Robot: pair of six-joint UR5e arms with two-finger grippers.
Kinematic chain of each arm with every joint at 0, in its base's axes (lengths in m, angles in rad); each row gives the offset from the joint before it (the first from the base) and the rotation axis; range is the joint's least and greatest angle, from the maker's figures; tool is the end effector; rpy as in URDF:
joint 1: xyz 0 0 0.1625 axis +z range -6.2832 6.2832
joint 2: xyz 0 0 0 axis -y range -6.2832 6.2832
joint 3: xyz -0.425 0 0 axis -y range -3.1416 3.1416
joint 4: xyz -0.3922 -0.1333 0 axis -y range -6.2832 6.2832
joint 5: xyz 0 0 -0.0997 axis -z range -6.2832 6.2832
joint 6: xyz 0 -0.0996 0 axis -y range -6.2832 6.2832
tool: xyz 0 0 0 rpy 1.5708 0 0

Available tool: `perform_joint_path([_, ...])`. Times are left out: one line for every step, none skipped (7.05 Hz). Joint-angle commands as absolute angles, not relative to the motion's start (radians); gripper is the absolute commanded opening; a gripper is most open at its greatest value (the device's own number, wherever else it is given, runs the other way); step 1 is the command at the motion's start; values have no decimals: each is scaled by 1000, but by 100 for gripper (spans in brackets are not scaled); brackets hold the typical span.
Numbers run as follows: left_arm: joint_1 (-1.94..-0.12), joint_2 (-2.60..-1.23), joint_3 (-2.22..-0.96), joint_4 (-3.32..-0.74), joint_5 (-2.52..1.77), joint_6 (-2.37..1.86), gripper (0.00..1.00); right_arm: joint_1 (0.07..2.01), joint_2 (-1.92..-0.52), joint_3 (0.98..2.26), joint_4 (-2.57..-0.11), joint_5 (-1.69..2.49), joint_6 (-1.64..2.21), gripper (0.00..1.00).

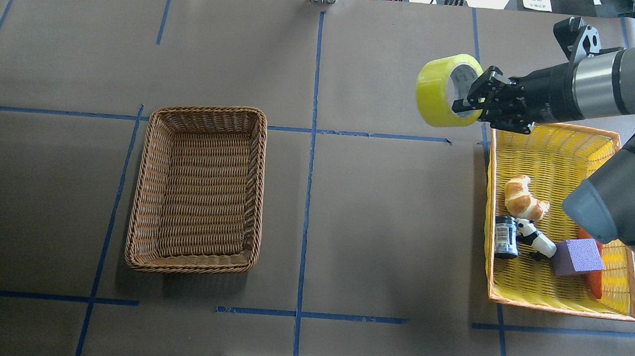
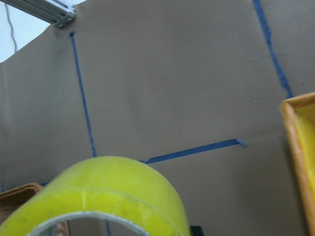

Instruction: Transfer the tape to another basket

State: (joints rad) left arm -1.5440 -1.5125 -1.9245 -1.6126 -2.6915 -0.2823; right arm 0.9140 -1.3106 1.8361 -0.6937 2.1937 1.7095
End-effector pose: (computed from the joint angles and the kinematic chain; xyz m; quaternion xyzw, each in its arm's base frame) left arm -0.0313 -0.4599 0.4805 0.0598 0.5396 -0.0179 0.8396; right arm -0.2733 -0.4776 0.2917 0.0154 -0.6571 0.1944 0.7281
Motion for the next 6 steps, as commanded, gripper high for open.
perform_joint_path([-1423,-1513,-1921,-1935,-2709,-688,100,819,-1310,1841,-531,2068,1886,0])
perform_joint_path([-1337,-1513,-1908,-2153,-2670,-921,100,783,-1309,1842,-468,2016,1926,0])
perform_joint_path([-1237,-1519,-1910,-2303,-2573,-1116,100,746,-1308,1839,-418,1969,1946,0])
perform_joint_path([-1156,-1532,-1908,-2418,-2492,-1253,100,727,-1310,1838,-372,1954,1962,0])
perform_joint_path([-1116,-1548,-1908,-2512,-2473,-1399,100,710,-1310,1838,-317,1954,1991,0])
perform_joint_path([-1097,-1569,-1908,-2592,-2473,-1537,100,686,-1313,1833,-263,1954,1994,1])
